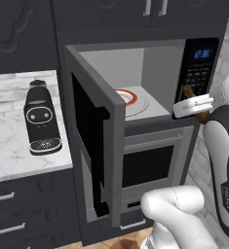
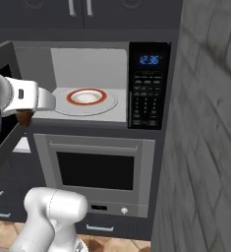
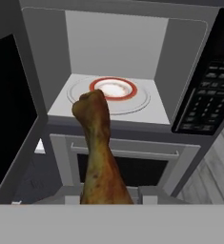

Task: Transport the chicken drumstick from the fridge to the microwave and turn on the microwave.

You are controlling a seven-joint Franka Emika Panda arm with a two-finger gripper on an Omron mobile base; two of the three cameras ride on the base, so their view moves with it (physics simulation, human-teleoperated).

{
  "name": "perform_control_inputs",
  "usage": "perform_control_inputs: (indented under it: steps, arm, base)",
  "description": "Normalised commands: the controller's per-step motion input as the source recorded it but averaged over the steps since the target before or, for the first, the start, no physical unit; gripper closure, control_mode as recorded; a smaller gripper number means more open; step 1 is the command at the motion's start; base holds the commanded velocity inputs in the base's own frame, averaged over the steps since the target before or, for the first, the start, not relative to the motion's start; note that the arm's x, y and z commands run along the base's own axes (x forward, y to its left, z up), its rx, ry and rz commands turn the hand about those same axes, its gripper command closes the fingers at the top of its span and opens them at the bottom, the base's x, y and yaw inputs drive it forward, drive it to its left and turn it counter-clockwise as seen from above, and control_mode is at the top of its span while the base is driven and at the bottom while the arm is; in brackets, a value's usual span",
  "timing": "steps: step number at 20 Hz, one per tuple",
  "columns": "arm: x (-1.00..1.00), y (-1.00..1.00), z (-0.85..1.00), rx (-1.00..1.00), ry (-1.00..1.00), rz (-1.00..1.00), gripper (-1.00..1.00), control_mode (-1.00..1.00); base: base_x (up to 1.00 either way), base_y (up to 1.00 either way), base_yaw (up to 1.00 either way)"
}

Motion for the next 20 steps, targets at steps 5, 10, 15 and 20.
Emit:
perform_control_inputs:
  steps: [5, 10, 15, 20]
  arm:
    - [0.0, 0.0, 0.0, 0.0, 0.0, 0.0, 1.0, 1.0]
    - [0.0, 0.0, 0.0, 0.0, 0.0, 0.0, 1.0, 1.0]
    - [0.0, 0.0, 0.0, 0.0, 0.0, 0.0, 1.0, 1.0]
    - [0.0, 0.0, 0.0, 0.0, 0.0, 0.0, 1.0, 1.0]
  base:
    - [0.3, 0.2, 0.0]
    - [0.17, 0.16, 0.0]
    - [0.03, 0.02, 0.0]
    - [0.0, 0.0, 0.0]
